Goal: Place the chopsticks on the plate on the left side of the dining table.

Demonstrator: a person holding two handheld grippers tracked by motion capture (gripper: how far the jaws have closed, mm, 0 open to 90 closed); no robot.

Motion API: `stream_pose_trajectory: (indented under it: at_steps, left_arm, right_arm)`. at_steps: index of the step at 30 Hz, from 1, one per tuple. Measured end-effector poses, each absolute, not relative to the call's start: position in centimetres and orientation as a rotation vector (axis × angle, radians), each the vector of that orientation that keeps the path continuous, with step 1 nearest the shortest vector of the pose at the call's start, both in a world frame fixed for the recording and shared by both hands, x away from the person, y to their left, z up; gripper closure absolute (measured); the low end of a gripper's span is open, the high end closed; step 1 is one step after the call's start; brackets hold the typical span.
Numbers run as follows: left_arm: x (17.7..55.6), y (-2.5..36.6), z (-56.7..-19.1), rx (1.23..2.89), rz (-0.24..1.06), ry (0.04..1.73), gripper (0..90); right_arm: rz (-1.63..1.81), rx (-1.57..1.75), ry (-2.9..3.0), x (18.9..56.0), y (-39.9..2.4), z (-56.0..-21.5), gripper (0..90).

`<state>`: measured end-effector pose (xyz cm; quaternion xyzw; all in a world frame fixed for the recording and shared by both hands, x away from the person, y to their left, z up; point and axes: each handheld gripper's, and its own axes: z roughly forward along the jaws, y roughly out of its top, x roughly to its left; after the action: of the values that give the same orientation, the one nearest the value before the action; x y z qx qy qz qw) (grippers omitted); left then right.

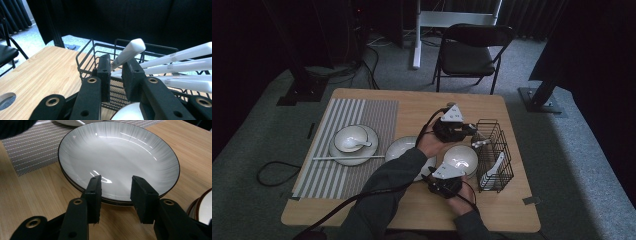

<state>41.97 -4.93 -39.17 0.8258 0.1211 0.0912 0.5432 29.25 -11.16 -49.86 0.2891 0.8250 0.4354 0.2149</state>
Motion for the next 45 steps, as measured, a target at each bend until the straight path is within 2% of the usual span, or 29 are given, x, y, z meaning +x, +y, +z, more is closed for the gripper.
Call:
stream_pose_trajectory:
  at_steps: [20, 28, 35, 45]
  left_arm:
    - [41.94, -5.11, -39.03, 1.933, 0.286, 0.313, 84.4]
    - [41.73, -5.22, -39.08, 1.922, 0.288, 0.312, 84.5]
    - [41.61, -5.43, -38.92, 1.917, 0.268, 0.291, 81.0]
    - [41.53, -5.44, -38.78, 1.909, 0.295, 0.303, 84.2]
  right_arm:
    - [1.203, 0.799, 2.282, 29.24, -11.21, -49.89, 60.4]
    - [1.201, 0.796, 2.282, 29.25, -11.21, -49.9, 60.4]
    - [1.2, 0.792, 2.285, 29.27, -11.21, -49.94, 60.2]
    - [1.203, 0.793, 2.284, 29.29, -11.22, -49.95, 60.2]
